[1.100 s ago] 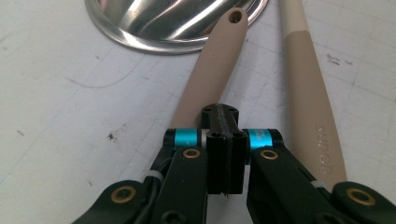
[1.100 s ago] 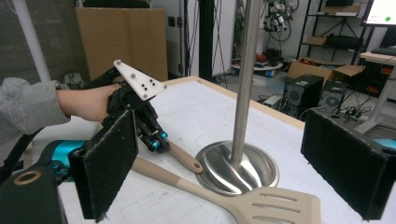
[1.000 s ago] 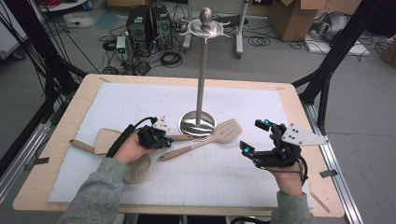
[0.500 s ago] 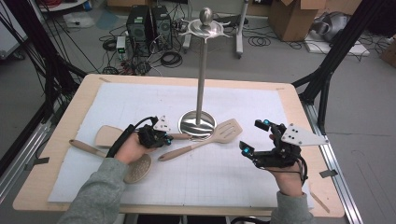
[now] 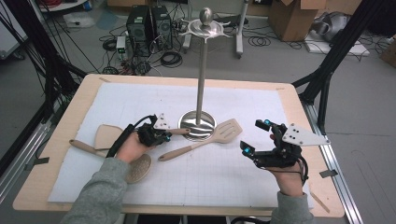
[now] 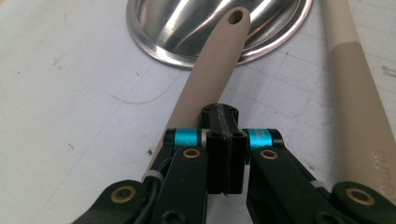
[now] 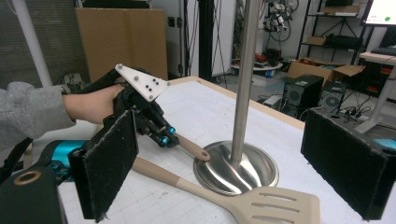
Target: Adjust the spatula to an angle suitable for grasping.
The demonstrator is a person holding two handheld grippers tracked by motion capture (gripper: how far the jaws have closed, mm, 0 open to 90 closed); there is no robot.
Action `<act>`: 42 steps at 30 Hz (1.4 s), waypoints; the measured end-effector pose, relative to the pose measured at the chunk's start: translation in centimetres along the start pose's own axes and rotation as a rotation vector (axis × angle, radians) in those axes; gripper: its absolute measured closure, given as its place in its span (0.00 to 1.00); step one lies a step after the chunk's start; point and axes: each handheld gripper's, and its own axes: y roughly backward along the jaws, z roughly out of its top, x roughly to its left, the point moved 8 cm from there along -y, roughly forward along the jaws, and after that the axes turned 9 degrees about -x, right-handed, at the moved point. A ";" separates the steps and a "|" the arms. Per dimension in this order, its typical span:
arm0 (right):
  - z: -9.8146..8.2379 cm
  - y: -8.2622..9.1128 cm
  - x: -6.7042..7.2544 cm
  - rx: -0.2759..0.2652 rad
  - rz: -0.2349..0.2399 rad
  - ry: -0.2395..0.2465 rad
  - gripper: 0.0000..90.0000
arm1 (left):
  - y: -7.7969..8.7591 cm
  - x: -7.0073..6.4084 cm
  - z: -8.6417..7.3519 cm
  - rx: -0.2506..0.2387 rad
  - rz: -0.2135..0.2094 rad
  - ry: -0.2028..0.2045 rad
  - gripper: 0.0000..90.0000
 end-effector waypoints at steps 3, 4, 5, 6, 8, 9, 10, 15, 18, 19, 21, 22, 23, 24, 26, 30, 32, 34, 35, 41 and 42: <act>0.0 0.0 0.0 -0.003 0.001 0.002 0.11 | 0.0 0.3 -0.1 0.000 0.010 0.023 1.00; 0.1 0.0 -0.1 -0.005 0.000 0.002 0.11 | 0.0 0.5 -0.1 -0.002 0.012 0.033 0.99; 0.1 0.0 -0.1 -0.005 0.000 0.002 0.11 | -0.1 0.7 -0.1 -0.009 0.023 0.046 0.99; 0.1 0.0 -0.1 -0.006 0.000 0.001 0.11 | -0.1 0.9 -0.1 -0.004 0.030 0.044 0.99; 0.1 0.0 0.0 -0.005 0.001 0.003 0.11 | -0.1 1.1 -0.1 -0.007 0.039 0.046 0.99; 0.0 0.0 0.0 -0.003 0.000 0.002 0.11 | -0.1 1.1 -0.1 -0.007 0.039 0.046 0.99; 0.0 0.0 0.0 -0.001 0.000 -0.002 0.11 | -0.3 1.3 -0.1 -0.015 0.055 0.061 0.99; -0.1 0.0 0.0 0.002 0.000 -0.006 0.11 | -0.5 2.1 -0.2 -0.004 0.094 0.099 0.99; -0.1 0.1 -0.2 0.002 -0.004 -0.007 0.11 | -0.6 2.5 -0.2 -0.006 0.101 0.120 0.99; -0.2 0.1 -0.2 0.004 -0.003 -0.009 0.11 | -0.6 2.6 -0.2 -0.005 0.101 0.125 0.99; -0.2 0.1 -0.2 0.002 -0.001 -0.007 0.11 | -0.6 2.7 -0.3 -0.001 0.106 0.137 0.99; -0.2 0.1 -0.3 -0.002 -0.001 0.000 0.11 | -0.2 2.8 -0.2 -0.001 0.108 0.141 0.99; -0.1 0.1 -0.3 -0.004 -0.003 -0.003 0.11 | 0.1 2.9 -0.1 -0.009 0.103 0.149 0.99; -0.1 0.1 -0.3 -0.002 -0.003 -0.008 0.11 | 0.6 3.1 0.1 -0.018 0.106 0.150 0.99; -0.2 0.2 -0.3 -0.001 -0.004 -0.009 0.11 | 1.4 3.3 0.2 -0.028 0.102 0.157 0.99; -0.2 0.1 -0.2 0.003 -0.004 -0.005 0.11 | 3.9 4.4 0.2 -0.050 0.099 0.196 0.99; -0.3 0.0 -0.1 0.007 -0.001 -0.004 0.11 | 4.6 4.8 -0.2 -0.040 0.103 0.186 0.99; -0.3 -0.1 -0.1 0.009 0.000 0.000 0.11 | 4.9 5.2 -0.7 -0.027 0.111 0.186 0.99; -0.3 -0.1 -0.1 0.010 0.001 -0.002 0.11 | 4.9 5.2 -0.7 -0.027 0.111 0.186 0.99; -0.4 -0.1 -0.2 0.017 0.002 -0.004 0.11 | 5.3 7.1 -2.7 0.027 0.159 0.174 0.99; -0.4 -0.1 -0.2 0.014 0.003 -0.003 0.11 | 5.4 7.3 -2.9 0.033 0.160 0.178 0.99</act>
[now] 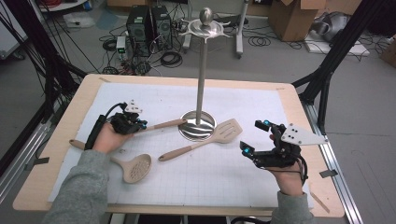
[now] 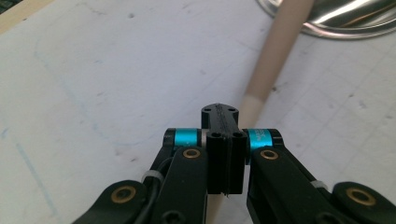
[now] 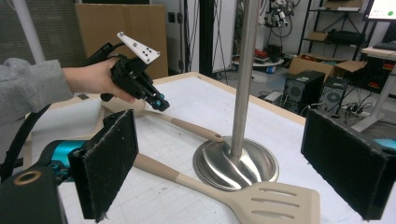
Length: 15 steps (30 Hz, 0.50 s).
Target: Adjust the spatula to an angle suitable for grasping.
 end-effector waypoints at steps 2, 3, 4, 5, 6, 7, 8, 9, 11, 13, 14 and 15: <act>0.0 0.1 -0.1 -0.002 -0.001 0.000 0.11 | 0.2 0.8 -0.4 0.015 0.016 0.002 0.99; -0.1 0.1 -0.2 -0.001 0.000 -0.004 0.11 | 0.3 1.2 -0.7 0.025 0.019 0.009 0.99; -0.1 0.2 -0.2 0.001 -0.003 -0.007 0.11 | 0.5 1.5 -1.0 0.035 0.028 0.010 0.99; -0.1 0.2 -0.3 0.000 -0.001 -0.006 0.11 | 0.6 1.9 -1.3 0.045 0.035 0.010 0.99; -0.1 0.2 -0.3 -0.001 -0.003 -0.008 0.11 | 0.6 1.9 -1.3 0.045 0.035 0.010 0.99; -0.1 0.3 -0.4 -0.001 -0.004 -0.006 0.11 | 0.8 2.5 -1.9 0.069 0.042 0.016 0.99; -0.1 0.3 -0.4 -0.001 -0.004 -0.006 0.11 | 0.8 2.5 -1.9 0.069 0.042 0.016 0.99; -0.2 0.4 -0.4 0.003 -0.005 -0.009 0.11 | 0.9 2.9 -2.6 0.102 0.044 0.011 0.99; -0.2 0.4 -0.4 0.004 -0.007 -0.010 0.11 | 0.8 3.0 -3.0 0.113 0.047 0.017 0.99; -0.4 0.5 -0.3 0.013 -0.009 -0.013 0.11 | 0.8 3.0 -3.4 0.134 0.044 0.011 0.99; -0.4 0.4 -0.3 0.012 -0.009 -0.007 0.11 | 0.8 2.9 -3.6 0.144 0.042 0.009 1.00; -0.5 0.4 -0.3 0.014 -0.010 -0.007 0.11 | 0.9 2.8 -3.6 0.149 0.040 0.011 1.00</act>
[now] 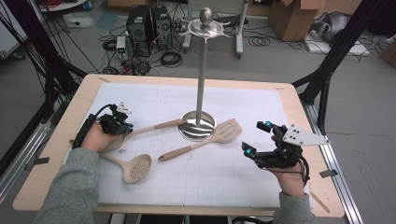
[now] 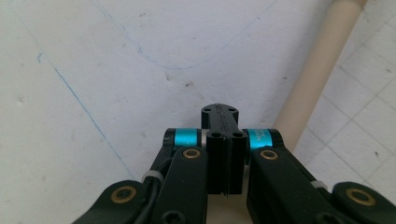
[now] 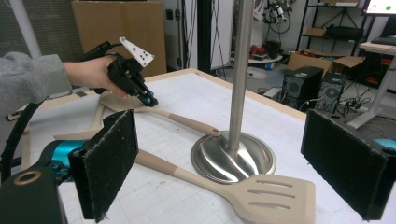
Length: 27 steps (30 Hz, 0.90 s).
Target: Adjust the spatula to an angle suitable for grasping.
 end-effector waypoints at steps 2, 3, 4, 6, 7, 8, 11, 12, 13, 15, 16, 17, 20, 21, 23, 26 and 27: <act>-0.1 0.0 0.0 0.004 -0.001 -0.001 0.11 | 0.1 0.0 -0.1 0.003 0.000 0.004 1.00; -0.1 0.0 0.1 0.004 0.001 0.000 0.11 | 0.2 -0.2 -0.2 0.015 -0.005 0.015 1.00; -0.1 -0.1 0.1 0.004 0.002 0.003 0.11 | 0.2 -0.2 -0.2 0.015 -0.005 0.015 1.00; -0.1 -0.1 0.1 0.007 0.001 -0.001 0.11 | 0.4 -0.4 -0.3 0.025 -0.007 0.014 1.00; -0.1 -0.1 0.1 0.007 0.002 0.003 0.11 | 0.4 -0.4 -0.3 0.025 -0.007 0.014 1.00; -0.1 -0.1 0.1 0.005 0.002 0.005 0.11 | 0.5 -0.7 -0.4 0.029 -0.017 0.014 1.00; -0.1 -0.1 0.1 0.000 0.002 0.007 0.11 | 0.6 -0.8 -0.5 0.034 -0.023 0.017 1.00; -0.1 -0.1 0.1 0.000 0.002 0.007 0.11 | 0.6 -1.0 -0.5 0.034 -0.025 0.023 1.00; -0.1 0.0 0.2 0.002 0.003 0.003 0.11 | 0.7 -1.2 -0.5 0.040 -0.033 0.014 1.00; -0.1 0.0 0.2 0.002 0.003 0.002 0.11 | 0.8 -1.4 -0.6 0.045 -0.038 0.007 1.00; -0.1 0.0 0.2 0.003 0.002 0.003 0.11 | 0.8 -1.5 -0.6 0.041 -0.042 0.010 1.00; -0.1 0.0 0.2 0.004 0.002 0.003 0.11 | 0.9 -1.6 -0.6 0.042 -0.043 0.006 1.00; -0.1 -0.1 0.3 0.004 0.004 0.004 0.11 | 1.0 -1.7 -0.7 0.041 -0.046 -0.002 1.00; -0.1 -0.2 0.3 0.002 0.005 0.013 0.11 | 1.0 -1.7 -0.7 0.038 -0.049 0.000 0.99; -0.1 -0.2 0.4 0.009 0.006 0.003 0.11 | 1.2 -1.7 -0.4 0.017 -0.050 -0.005 0.99; -0.1 -0.2 0.4 0.009 0.004 0.002 0.11 | 1.7 -1.3 0.2 -0.036 -0.064 0.006 0.99; -0.1 -0.1 0.4 0.010 0.005 0.003 0.11 | 2.0 -1.1 0.4 -0.049 -0.072 0.012 1.00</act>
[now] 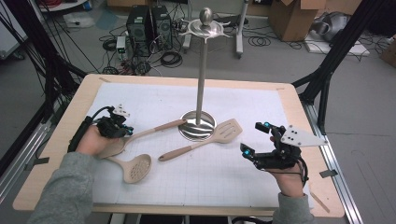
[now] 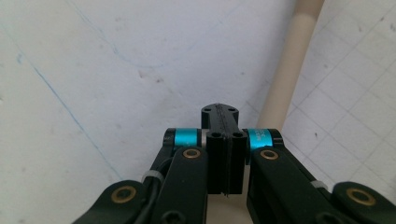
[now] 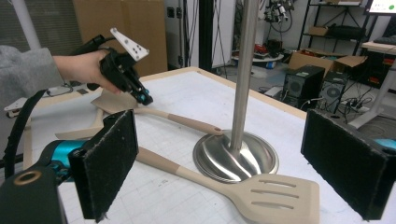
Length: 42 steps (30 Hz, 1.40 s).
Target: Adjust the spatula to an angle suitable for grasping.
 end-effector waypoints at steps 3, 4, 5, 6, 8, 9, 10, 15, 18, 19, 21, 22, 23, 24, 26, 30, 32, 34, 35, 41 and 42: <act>0.1 0.0 -0.1 -0.009 0.000 0.006 0.11 | 0.4 0.2 0.2 -0.011 -0.022 -0.003 1.00; 0.2 0.2 -0.1 -0.011 0.000 -0.001 0.11 | 0.7 0.1 0.4 -0.037 -0.058 -0.013 0.99; 0.2 0.2 -0.1 -0.011 0.000 -0.001 0.11 | 0.7 0.1 0.4 -0.037 -0.058 -0.013 0.99; 0.2 0.2 -0.2 -0.013 0.000 0.000 0.11 | 0.9 0.0 0.6 -0.052 -0.078 -0.016 0.99; 0.2 0.2 -0.2 -0.013 0.000 0.004 0.11 | 1.1 -0.3 0.7 -0.069 -0.130 -0.035 0.99; 0.2 0.2 -0.3 -0.012 0.001 0.003 0.11 | 1.1 -0.6 0.8 -0.079 -0.166 -0.044 0.97; 0.1 0.2 -0.3 -0.011 0.000 0.006 0.11 | 1.2 -0.8 0.9 -0.097 -0.193 -0.066 0.92; 0.0 0.2 -0.3 -0.006 0.004 0.002 0.11 | 1.6 -1.0 1.1 -0.104 -0.256 -0.094 0.69; 0.0 0.2 -0.5 -0.003 0.003 0.000 0.11 | 1.3 -1.0 1.0 -0.081 -0.268 -0.089 0.57; -0.1 0.2 -0.5 -0.003 0.000 -0.004 0.11 | 1.3 -1.0 1.0 -0.081 -0.268 -0.089 0.53; -0.2 0.2 -0.6 -0.001 -0.002 -0.010 0.11 | 1.1 -0.9 0.8 -0.061 -0.279 -0.075 0.46; -0.2 0.2 -0.7 0.001 -0.002 -0.008 0.11 | 1.0 -0.9 0.8 -0.056 -0.281 -0.073 0.43; -0.2 0.2 -0.7 -0.001 -0.003 -0.006 0.11 | 0.8 -0.8 0.9 -0.055 -0.284 -0.071 0.39; -0.2 0.3 -0.7 -0.003 -0.003 -0.011 0.11 | 0.6 -1.1 1.0 -0.063 -0.307 -0.050 0.34; -0.1 0.4 -0.8 -0.009 -0.004 -0.015 0.11 | 0.4 -1.1 0.9 -0.047 -0.317 -0.044 0.27; -0.3 0.4 -1.0 -0.003 -0.004 -0.014 0.11 | 0.1 -1.0 0.6 -0.018 -0.301 -0.060 0.27; -0.3 0.3 -1.0 -0.003 -0.003 -0.015 0.11 | 0.1 -1.0 0.6 -0.023 -0.294 -0.070 0.27; -0.3 0.4 -0.9 -0.006 -0.003 -0.018 0.11 | 0.1 -1.2 0.7 -0.029 -0.301 -0.083 0.28; -0.3 0.3 -1.0 -0.004 -0.004 -0.014 0.11 | 0.1 -1.2 0.7 -0.024 -0.292 -0.098 0.28; -0.3 0.3 -0.8 -0.004 0.001 -0.014 0.11 | -0.4 -1.4 0.4 0.004 -0.292 -0.128 0.31; -0.3 0.3 -0.8 -0.004 0.000 -0.014 0.11 | -0.4 -1.4 0.4 0.004 -0.292 -0.128 0.32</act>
